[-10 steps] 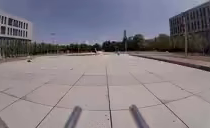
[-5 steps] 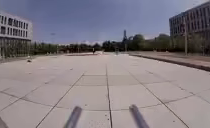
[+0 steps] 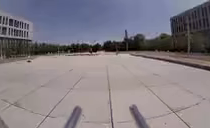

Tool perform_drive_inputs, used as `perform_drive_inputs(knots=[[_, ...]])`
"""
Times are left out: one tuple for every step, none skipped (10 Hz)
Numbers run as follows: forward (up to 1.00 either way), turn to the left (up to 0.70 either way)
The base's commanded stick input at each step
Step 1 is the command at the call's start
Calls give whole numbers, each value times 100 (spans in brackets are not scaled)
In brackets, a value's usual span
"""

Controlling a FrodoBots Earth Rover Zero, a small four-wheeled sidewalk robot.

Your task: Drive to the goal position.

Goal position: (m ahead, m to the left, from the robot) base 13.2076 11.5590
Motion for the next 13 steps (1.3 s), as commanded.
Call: perform_drive_inputs(knots=[[70,1],[70,1],[70,1],[70,1],[70,1],[70,1],[70,1],[70,1],[70,1],[70,1],[70,1],[70,1],[70,1]])
